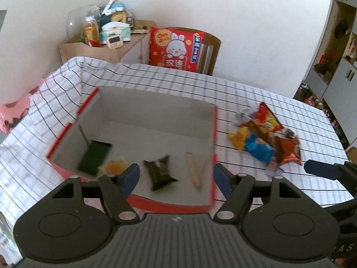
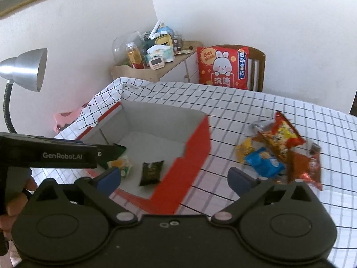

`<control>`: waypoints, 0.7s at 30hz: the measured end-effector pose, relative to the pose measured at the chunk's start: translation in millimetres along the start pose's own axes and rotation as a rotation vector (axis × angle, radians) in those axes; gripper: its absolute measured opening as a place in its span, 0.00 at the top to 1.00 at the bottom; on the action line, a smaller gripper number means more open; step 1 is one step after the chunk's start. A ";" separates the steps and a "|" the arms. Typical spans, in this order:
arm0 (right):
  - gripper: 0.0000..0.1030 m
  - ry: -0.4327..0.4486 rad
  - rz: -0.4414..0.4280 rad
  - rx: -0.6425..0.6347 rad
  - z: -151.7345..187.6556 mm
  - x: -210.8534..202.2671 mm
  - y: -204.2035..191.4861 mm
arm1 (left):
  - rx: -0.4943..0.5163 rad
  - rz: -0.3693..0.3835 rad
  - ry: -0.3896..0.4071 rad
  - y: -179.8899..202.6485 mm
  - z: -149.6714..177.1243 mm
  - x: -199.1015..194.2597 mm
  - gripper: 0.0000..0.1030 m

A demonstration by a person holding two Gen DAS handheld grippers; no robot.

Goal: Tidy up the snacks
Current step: 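Withdraw both grippers from the box back toward the snack pile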

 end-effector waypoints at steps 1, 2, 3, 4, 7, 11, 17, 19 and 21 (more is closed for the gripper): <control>0.01 0.002 0.005 -0.007 0.6 -4.3 6.5 | -0.002 0.003 -0.002 7.5 1.1 -0.5 0.30; 0.01 0.004 0.012 -0.015 1.1 -8.9 14.3 | -0.004 0.008 -0.005 15.5 1.7 0.2 0.30; 0.01 0.006 0.019 -0.020 1.7 -12.8 21.4 | -0.006 0.013 -0.009 23.7 1.9 0.7 0.30; 0.01 0.008 0.026 -0.025 2.5 -17.0 29.9 | -0.008 0.019 -0.014 31.7 1.8 1.4 0.30; 0.00 0.007 0.049 -0.029 3.4 -25.7 54.1 | -0.018 0.038 -0.026 52.1 1.7 3.6 0.30; 0.00 0.002 0.078 -0.033 5.0 -34.0 86.1 | -0.017 0.060 -0.041 79.6 -0.7 9.3 0.30; 0.01 -0.009 0.112 -0.080 8.8 -43.1 127.7 | -0.049 0.113 -0.100 114.1 -2.6 27.5 0.30; 0.01 -0.011 0.132 -0.091 7.2 -42.8 141.9 | -0.064 0.118 -0.113 122.5 -6.0 33.8 0.30; 0.01 -0.012 0.146 -0.081 4.4 -42.0 156.3 | -0.085 0.113 -0.124 130.3 -10.7 41.5 0.30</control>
Point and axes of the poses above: each gripper's, at about its wrist camera, not at the fingertips, and x roughly the way its jaws point, y to its right, z to its underside, the point moved 6 cm from there along x, roughly the way its jaws point, and after that the axes turned 7 degrees about x, right-handed, at the moved point
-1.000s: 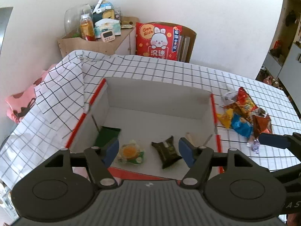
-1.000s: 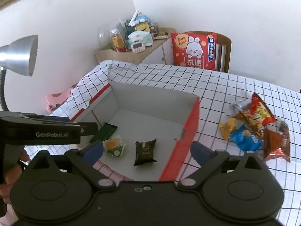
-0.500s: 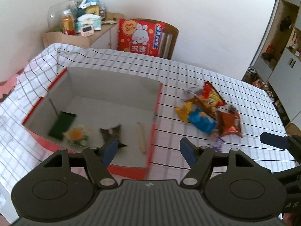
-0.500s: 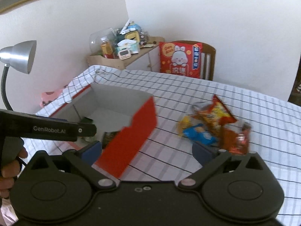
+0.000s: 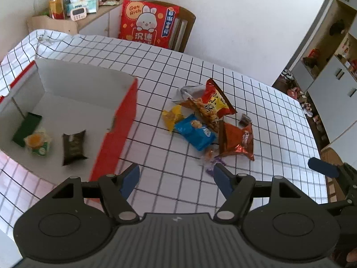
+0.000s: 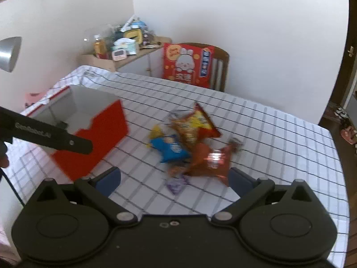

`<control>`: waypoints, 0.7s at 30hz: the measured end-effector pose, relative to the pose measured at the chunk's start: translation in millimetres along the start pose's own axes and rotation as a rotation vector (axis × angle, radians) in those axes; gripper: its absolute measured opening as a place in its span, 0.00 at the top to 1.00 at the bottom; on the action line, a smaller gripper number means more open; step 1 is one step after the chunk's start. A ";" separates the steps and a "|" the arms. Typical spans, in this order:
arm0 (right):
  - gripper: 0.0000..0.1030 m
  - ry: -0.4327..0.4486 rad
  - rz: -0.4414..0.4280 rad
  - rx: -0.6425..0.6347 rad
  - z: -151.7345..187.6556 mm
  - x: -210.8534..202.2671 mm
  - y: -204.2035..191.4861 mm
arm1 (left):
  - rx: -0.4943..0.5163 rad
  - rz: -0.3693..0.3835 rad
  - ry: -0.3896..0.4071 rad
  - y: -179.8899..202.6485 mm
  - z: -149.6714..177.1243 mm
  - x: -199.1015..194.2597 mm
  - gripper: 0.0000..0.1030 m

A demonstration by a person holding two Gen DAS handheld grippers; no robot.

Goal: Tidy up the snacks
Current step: 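Withdraw both grippers from the box back toward the snack pile, then grasp the blue cookie packet with the left gripper while the right gripper grasps the brown packet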

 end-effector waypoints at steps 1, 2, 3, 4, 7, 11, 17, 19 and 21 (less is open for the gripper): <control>0.01 0.001 0.008 0.010 -1.7 1.9 7.7 | -0.017 -0.001 -0.010 3.3 -2.8 4.8 0.30; 0.01 0.002 0.013 0.020 -3.8 3.8 14.4 | -0.030 0.003 -0.019 6.3 -5.0 9.3 0.30; 0.01 0.002 0.017 0.032 -5.9 6.3 21.8 | -0.052 0.003 -0.033 8.7 -7.7 14.9 0.30; 0.01 0.002 0.021 0.045 -7.7 9.6 28.6 | -0.077 0.000 -0.047 10.5 -10.5 20.5 0.30; 0.01 -0.005 0.032 0.067 -11.6 21.8 45.2 | -0.139 -0.010 -0.080 13.2 -19.8 37.8 0.30; 0.02 -0.035 0.035 0.072 -12.7 40.7 58.1 | -0.189 -0.032 -0.099 16.4 -31.5 60.2 0.30; 0.02 -0.077 0.042 0.107 -15.6 74.1 71.1 | -0.229 -0.070 -0.128 18.9 -50.6 102.2 0.30; 0.02 -0.094 0.045 0.115 -16.0 85.6 72.4 | -0.229 -0.067 -0.143 19.7 -55.9 116.4 0.30; 0.02 -0.112 0.037 0.121 -15.7 95.9 73.0 | -0.228 -0.078 -0.161 20.7 -59.2 129.2 0.30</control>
Point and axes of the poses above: each gripper's, at about its wrist camera, not at the fingertips, and x roughly the way its jaws point, y to its right, z to its underside, the point moved 6 cm from there along x, roughly the way its jaws point, and after that the axes turned 7 degrees about x, right-handed, at the moved point
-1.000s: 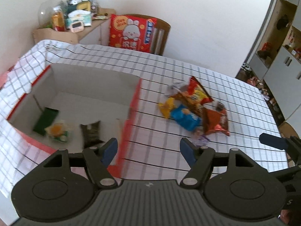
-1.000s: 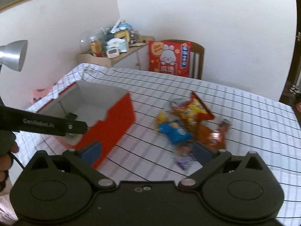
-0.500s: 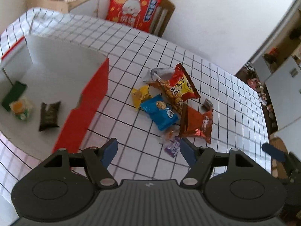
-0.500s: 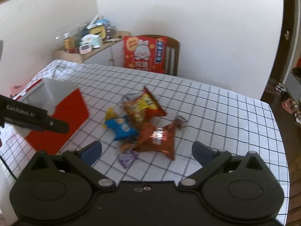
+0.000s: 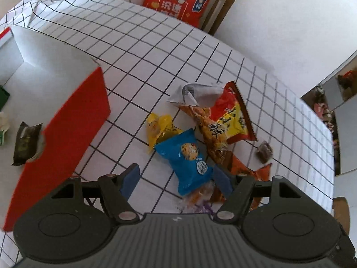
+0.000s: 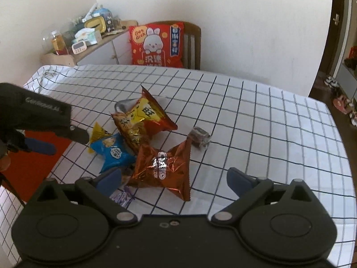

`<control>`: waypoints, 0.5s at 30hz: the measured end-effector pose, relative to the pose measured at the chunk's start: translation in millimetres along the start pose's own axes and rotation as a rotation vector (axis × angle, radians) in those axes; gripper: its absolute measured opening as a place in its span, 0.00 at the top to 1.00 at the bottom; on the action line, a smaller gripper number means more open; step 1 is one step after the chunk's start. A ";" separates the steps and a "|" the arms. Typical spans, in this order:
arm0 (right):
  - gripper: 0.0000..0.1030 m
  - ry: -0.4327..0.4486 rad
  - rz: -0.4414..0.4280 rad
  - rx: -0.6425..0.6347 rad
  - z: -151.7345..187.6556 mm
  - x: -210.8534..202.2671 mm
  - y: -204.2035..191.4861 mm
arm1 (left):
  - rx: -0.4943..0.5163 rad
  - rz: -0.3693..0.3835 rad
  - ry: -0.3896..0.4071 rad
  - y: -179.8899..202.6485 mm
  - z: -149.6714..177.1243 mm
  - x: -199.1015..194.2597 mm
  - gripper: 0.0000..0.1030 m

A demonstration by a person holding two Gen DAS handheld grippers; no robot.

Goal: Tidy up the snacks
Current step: 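Grasp the blue cookie packet with the left gripper while the right gripper grasps the brown packet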

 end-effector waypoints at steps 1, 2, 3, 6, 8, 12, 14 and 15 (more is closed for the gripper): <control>0.02 -0.011 -0.002 0.000 0.1 5.3 -0.4 | -0.002 0.000 -0.009 1.1 -1.6 5.8 0.30; 0.02 -0.021 -0.003 -0.002 0.3 10.1 -0.4 | -0.007 0.001 -0.018 1.7 -2.3 11.3 0.30; 0.02 -0.029 -0.001 -0.004 0.7 14.9 -1.0 | -0.016 -0.001 -0.026 1.8 -3.4 16.2 0.30; 0.03 -0.052 -0.005 0.000 0.4 27.0 -2.2 | -0.046 0.001 -0.041 1.4 -6.1 30.7 0.30; 0.03 -0.066 -0.012 0.008 0.0 34.4 -2.9 | -0.042 -0.001 -0.052 4.0 -7.6 39.4 0.30; 0.03 -0.101 -0.009 0.005 0.7 49.6 -4.9 | -0.034 -0.026 -0.062 7.8 -10.2 54.6 0.30; 0.03 -0.109 0.002 -0.004 1.4 56.0 -5.7 | -0.045 -0.029 -0.070 7.8 -11.6 61.1 0.30; 0.03 -0.109 0.007 -0.001 0.9 58.4 -5.3 | -0.047 -0.028 -0.076 8.2 -12.2 64.8 0.30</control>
Point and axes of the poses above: each gripper's, at about its wrist camera, not at the fingertips, and x roughly the way its jaws point, y to its right, z to its underside, the point moved 6 cm from there along x, roughly the way its jaws point, and after that the axes turned 7 degrees about x, right-handed, at the moved point
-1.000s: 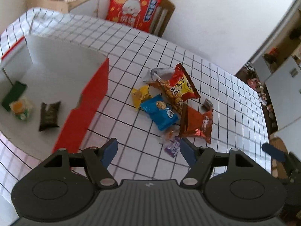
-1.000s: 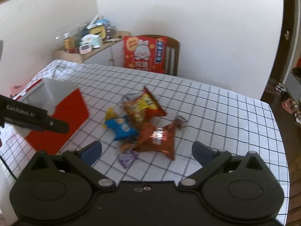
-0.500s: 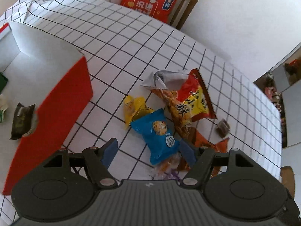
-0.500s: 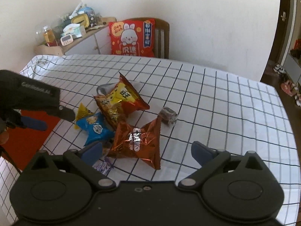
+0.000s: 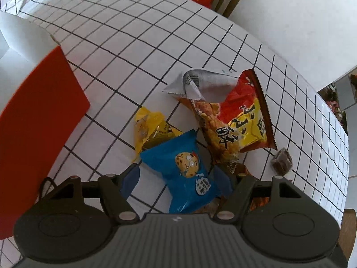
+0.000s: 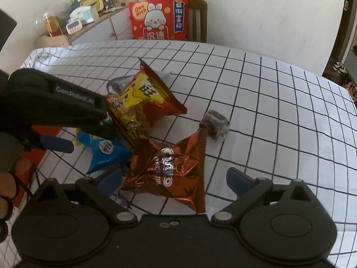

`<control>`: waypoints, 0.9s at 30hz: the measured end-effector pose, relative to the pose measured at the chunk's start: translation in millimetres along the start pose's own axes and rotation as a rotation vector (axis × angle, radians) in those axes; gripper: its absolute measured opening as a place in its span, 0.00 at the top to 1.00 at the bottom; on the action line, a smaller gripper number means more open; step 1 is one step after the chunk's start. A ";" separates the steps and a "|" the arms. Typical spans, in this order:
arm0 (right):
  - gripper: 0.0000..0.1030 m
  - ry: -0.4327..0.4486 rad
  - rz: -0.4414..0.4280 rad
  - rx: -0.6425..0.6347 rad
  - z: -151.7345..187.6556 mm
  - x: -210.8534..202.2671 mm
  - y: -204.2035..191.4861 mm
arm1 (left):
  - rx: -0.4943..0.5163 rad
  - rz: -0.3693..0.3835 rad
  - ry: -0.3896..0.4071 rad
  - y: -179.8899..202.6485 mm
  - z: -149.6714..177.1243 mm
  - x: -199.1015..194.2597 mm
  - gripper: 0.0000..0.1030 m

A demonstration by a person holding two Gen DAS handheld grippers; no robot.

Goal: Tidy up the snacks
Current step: 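Grasp the blue cookie packet with the left gripper while the right gripper grasps the brown packet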

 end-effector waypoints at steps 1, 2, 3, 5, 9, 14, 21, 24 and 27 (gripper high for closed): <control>0.03 -0.002 0.001 0.007 -0.7 2.4 0.1 | -0.002 -0.001 -0.003 0.2 -1.0 3.4 0.30; 0.03 -0.004 0.001 0.015 -1.2 4.3 0.4 | -0.008 -0.003 -0.006 0.2 -1.9 6.6 0.30; 0.03 -0.005 0.004 0.024 -1.6 6.1 0.9 | -0.012 0.000 -0.011 0.6 -2.5 8.7 0.30; 0.03 -0.006 0.007 0.041 -2.7 9.8 1.0 | -0.019 0.013 -0.017 0.7 -3.3 12.1 0.30; 0.03 -0.015 0.017 0.053 -1.5 18.3 0.2 | -0.014 0.020 -0.024 2.7 -6.0 18.2 0.30; 0.07 -0.013 0.012 0.077 -0.1 22.0 1.4 | -0.006 0.028 -0.011 -0.2 -5.3 17.7 0.31; 0.25 0.002 -0.011 0.083 1.3 17.4 -2.1 | -0.008 0.025 -0.002 -9.0 2.4 11.0 0.50; 0.30 0.005 -0.011 0.097 3.1 14.5 -1.5 | -0.004 0.032 0.000 -10.2 5.7 7.2 0.61; 0.36 0.010 -0.012 0.099 5.3 10.3 -1.4 | 0.018 0.026 0.007 -10.1 7.4 4.0 0.63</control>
Point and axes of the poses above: each gripper's, at about its wrist camera, not at the fingertips, and x roughly the way its jaws point, y to its right, z to its underside, the point moved 6 cm from there along x, roughly the way its jaws point, and after that the axes turned 7 degrees about x, right-handed, at the moved point
